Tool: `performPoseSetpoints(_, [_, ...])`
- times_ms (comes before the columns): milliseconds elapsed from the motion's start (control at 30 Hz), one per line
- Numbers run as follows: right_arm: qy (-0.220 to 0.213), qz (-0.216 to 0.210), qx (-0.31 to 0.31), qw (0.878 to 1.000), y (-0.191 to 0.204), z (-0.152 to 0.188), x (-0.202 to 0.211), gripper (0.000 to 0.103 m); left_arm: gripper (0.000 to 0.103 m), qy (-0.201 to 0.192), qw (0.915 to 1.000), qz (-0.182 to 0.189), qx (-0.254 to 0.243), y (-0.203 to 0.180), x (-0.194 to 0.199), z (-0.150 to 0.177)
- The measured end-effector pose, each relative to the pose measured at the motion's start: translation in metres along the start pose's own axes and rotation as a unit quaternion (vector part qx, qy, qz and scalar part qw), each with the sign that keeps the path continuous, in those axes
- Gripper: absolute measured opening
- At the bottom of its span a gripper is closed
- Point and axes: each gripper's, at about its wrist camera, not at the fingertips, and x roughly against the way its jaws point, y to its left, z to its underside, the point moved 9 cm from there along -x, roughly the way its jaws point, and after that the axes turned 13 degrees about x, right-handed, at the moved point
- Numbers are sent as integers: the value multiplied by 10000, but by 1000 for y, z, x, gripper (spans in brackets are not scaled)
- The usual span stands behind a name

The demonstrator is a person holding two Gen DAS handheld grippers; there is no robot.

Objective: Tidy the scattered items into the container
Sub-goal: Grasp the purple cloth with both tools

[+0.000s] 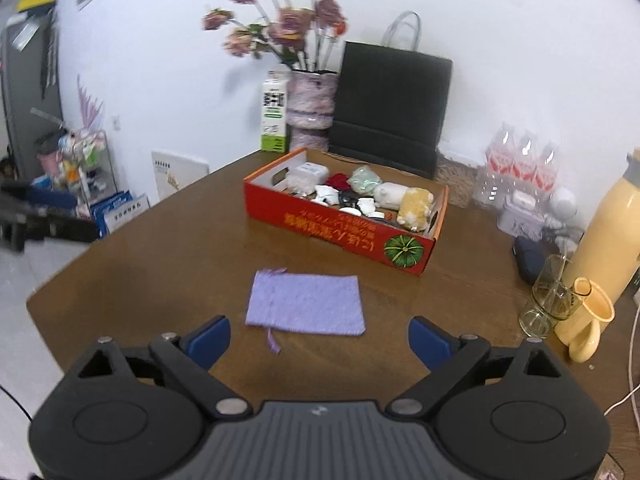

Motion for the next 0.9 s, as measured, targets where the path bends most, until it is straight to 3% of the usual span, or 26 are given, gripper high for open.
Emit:
performPoseSetpoints(167, [-163,-18,75,9998,32,23,15,98,103,-157,9994,280,122,-5,17,39])
performPoseSetpoints(300, [-140,-124,-354,9992,49,57,11,99,103,84,9999,44,48,-1,-7,93])
performPoseSetpoints(400, [68,-121,-646,9978,58,80,0,99,103,556,9983,-189,25,0,-28,118])
performPoseSetpoints(467, [243,-64,-547,9982,64,90,-7,99,103,738,9972,-50,-62,-3,-33,121])
performPoseSetpoints(567, [298,73,-436,9986,64,94,-15,99,103,589,9980,-28,231,3,-33,116])
performPoseSetpoints(733, [136,74,-1001,9949,41,93,-33,98,103,714,9968,-50,369,2,-51,117])
performPoseSetpoints(900, [155,139,-1404,9899,11,94,-61,78,103,652,9960,-69,615,-1,-80,102])
